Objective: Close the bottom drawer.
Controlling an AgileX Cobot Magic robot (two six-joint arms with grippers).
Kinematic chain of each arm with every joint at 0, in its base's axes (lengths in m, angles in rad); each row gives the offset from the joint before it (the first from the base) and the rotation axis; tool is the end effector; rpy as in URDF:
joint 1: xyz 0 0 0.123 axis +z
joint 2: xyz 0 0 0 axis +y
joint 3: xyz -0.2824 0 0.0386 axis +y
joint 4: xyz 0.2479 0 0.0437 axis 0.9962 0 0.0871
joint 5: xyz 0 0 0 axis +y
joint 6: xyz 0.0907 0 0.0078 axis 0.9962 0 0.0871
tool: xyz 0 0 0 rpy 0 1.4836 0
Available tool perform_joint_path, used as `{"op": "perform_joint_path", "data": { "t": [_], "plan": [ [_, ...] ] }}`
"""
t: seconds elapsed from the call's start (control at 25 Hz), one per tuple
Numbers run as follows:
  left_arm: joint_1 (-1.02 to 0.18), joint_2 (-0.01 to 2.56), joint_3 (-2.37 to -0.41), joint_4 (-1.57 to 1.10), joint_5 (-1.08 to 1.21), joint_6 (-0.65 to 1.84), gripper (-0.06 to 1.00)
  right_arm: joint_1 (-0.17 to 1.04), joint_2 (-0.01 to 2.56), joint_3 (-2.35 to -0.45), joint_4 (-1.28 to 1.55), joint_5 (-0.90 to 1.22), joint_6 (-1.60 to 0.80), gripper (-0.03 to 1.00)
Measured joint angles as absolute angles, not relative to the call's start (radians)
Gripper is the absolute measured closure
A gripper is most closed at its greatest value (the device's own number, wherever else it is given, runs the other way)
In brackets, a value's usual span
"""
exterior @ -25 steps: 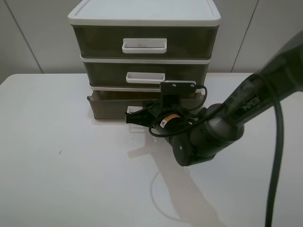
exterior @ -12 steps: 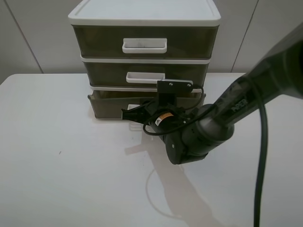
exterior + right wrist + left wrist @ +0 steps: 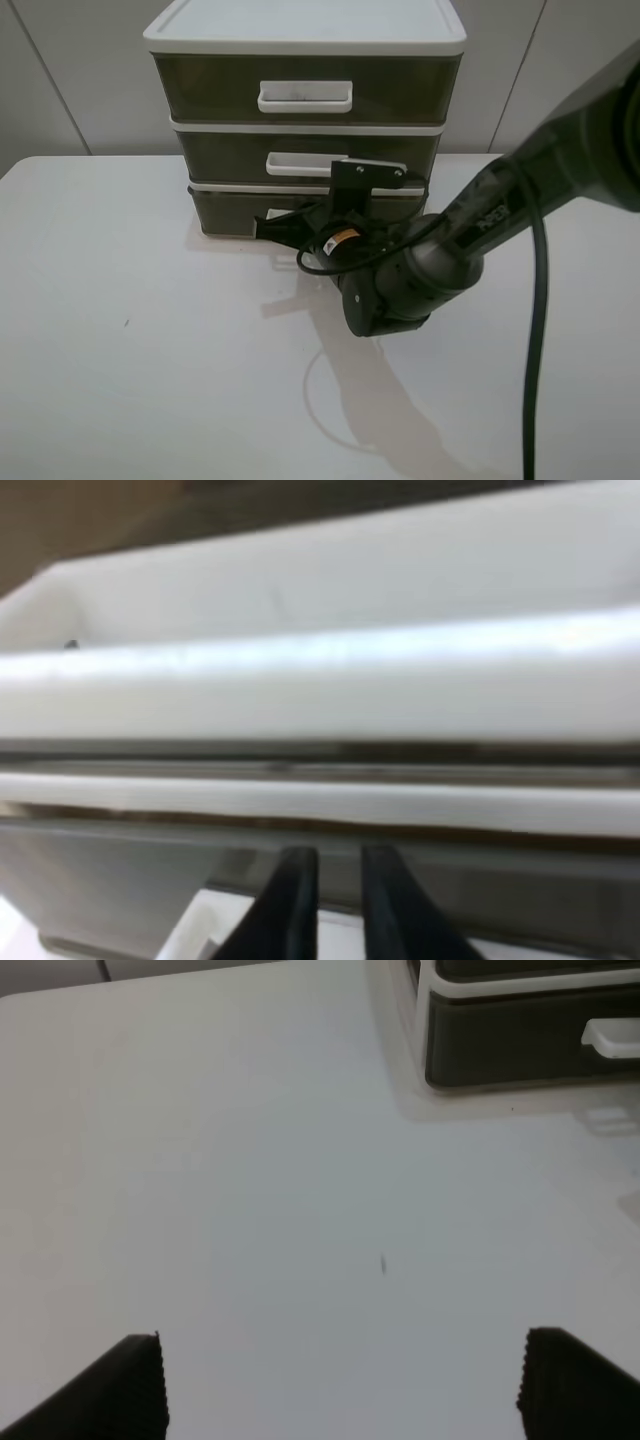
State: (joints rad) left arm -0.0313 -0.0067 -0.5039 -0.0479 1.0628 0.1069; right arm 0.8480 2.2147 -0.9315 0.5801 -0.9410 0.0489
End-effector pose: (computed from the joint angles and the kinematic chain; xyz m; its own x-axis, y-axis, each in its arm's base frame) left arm -0.0066 -0.0036 0.2781 -0.4405 0.0972 -0.8925 0.1058 0.9928 0.0560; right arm 0.2879 0.2655 0.0729 -0.3634 0.1372 -0.9215 -0.2724 0.9302 0.2460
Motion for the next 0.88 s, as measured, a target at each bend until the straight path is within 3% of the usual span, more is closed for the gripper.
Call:
{"op": "perform_joint_path", "data": {
  "t": [0.24,0.64,0.76,0.88],
  "plan": [
    [-0.031,-0.007,-0.504,-0.048,1.063,0.107,0.23,0.85,2.207,-0.913,0.581,-0.944,0.049,0.95],
    [-0.031,-0.007,-0.504,-0.048,1.063,0.107,0.23,0.887,1.952,-0.641,0.478,-0.797,0.018,0.94],
    [-0.031,-0.007,-0.504,-0.048,1.063,0.107,0.23,0.849,1.832,-0.568,0.454,-0.679,-0.041,0.81],
    [-0.031,-0.007,-0.504,-0.048,1.063,0.107,0.23,0.757,1.675,-0.531,0.451,-0.483,-0.067,0.47]
  ]
}}
